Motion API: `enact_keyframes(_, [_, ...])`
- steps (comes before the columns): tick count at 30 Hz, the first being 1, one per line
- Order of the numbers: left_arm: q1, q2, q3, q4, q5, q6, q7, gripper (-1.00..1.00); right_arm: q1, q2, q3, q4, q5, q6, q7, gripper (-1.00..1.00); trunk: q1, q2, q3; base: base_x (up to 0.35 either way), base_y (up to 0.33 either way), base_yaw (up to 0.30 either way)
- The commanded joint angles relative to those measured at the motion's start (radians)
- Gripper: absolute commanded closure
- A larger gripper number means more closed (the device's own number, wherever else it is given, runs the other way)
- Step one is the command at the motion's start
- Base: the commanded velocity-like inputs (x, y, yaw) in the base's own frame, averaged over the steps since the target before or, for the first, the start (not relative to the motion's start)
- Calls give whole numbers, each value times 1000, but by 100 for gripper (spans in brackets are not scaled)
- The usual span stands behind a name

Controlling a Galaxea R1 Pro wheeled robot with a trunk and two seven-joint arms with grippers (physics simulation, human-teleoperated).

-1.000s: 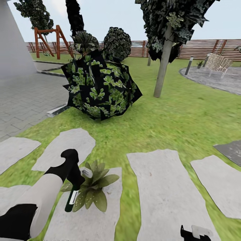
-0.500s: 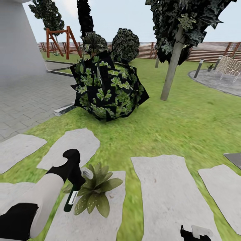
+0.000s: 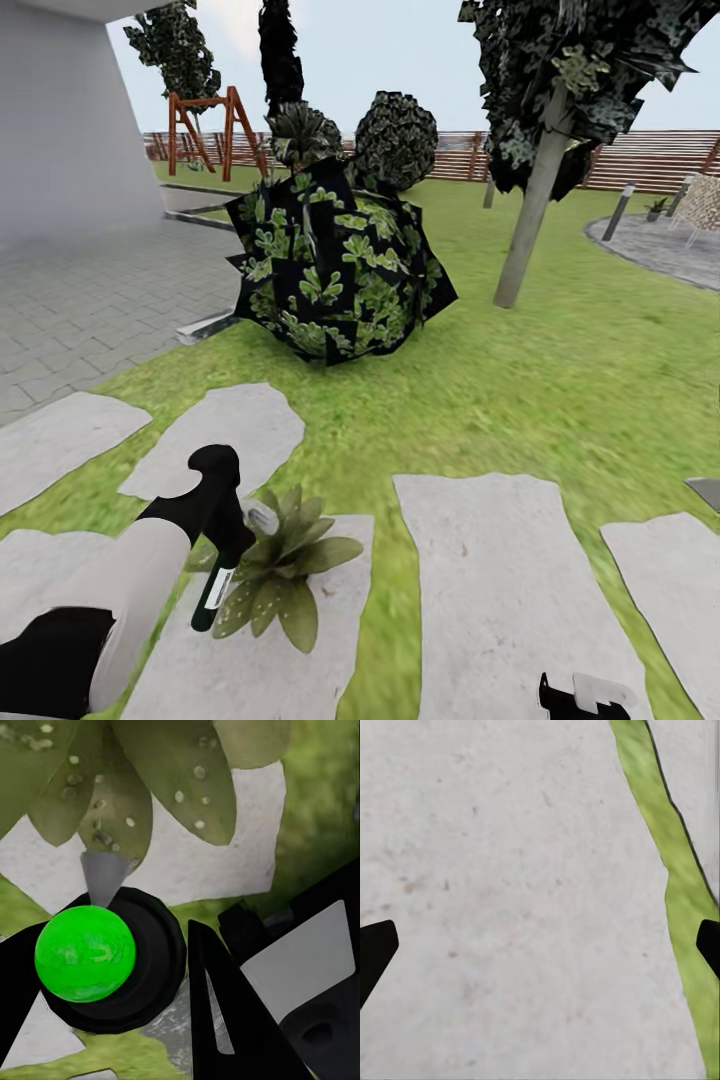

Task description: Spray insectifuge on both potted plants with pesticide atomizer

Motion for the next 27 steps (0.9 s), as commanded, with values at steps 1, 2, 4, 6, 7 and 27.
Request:
enact_keyframes(1, [-1, 1, -4, -1, -7, 10, -10, 100, -1, 0, -6, 2, 11, -3, -5, -100, 0, 0, -1, 2, -272, 0])
enact_keyframes(2, [0, 1, -4, -2, -7, 10, -10, 100, -1, 0, -6, 2, 11, -3, -5, -100, 0, 0, -1, 1, -273, 0])
enact_keyframes(4, [0, 1, -4, -2, -7, 10, -10, 100, -1, 0, -6, 2, 11, -3, -5, -100, 0, 0, -1, -2, -273, 0])
enact_keyframes(6, [0, 0, -5, -3, -7, 11, -10, 100, -1, 0, -6, 2, 11, -3, -5, -100, 0, 0, -1, -56, -273, 0])
enact_keyframes(7, [-1, 1, -4, -3, -7, 10, -10, 100, -1, 0, -6, 2, 11, -3, -5, -100, 0, 0, -1, -82, -273, 0])
enact_keyframes(27, [8, 15, -6, -3, -10, 11, -10, 100, -1, 1, -6, 2, 11, -3, -5, -100, 0, 0, -1, -200, -225, 49])
